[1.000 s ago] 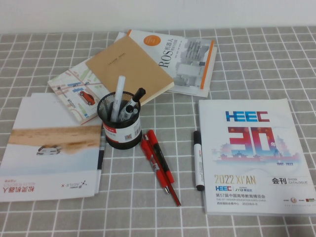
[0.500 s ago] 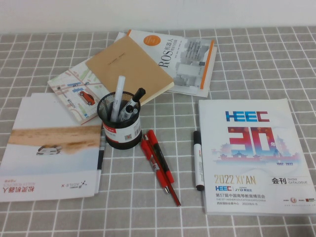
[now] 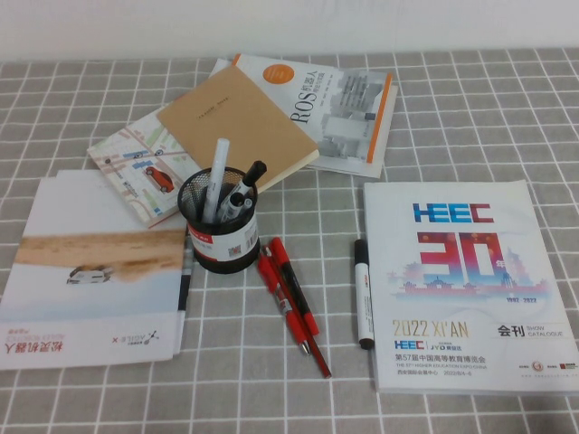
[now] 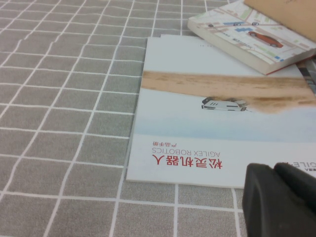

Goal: Put the pen into the pen holder

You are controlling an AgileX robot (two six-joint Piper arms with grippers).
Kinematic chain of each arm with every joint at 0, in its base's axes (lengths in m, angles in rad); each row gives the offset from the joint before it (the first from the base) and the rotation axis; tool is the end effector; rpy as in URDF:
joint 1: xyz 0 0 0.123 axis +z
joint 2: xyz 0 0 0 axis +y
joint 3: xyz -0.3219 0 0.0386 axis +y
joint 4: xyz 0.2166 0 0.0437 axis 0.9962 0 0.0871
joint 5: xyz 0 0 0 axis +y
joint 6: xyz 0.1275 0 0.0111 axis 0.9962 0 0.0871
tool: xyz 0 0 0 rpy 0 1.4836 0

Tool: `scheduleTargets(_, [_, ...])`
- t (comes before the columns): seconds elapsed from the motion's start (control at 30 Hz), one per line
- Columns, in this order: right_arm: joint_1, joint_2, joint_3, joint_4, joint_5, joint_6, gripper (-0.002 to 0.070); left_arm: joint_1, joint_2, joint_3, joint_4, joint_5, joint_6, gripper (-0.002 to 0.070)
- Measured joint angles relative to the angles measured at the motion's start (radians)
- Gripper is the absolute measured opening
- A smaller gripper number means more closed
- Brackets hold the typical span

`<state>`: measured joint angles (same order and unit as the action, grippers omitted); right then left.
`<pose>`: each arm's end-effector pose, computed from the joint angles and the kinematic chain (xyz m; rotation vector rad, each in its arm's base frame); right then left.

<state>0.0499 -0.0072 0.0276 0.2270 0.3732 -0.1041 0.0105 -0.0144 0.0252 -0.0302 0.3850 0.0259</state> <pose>0.0167 0.0114 0.1611 -0.0027 1.8716 0.1855 0.0166 -0.0013 0.1594 -0.0040 1.8792 -0.0049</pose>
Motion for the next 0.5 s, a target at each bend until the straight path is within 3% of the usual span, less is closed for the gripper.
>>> scheduleTargets(0.5, [0.0,0.0,0.0,0.013,0.0,0.0,-0.0013,0.0,0.0,0.0,0.0,0.0,0.0,-0.0003])
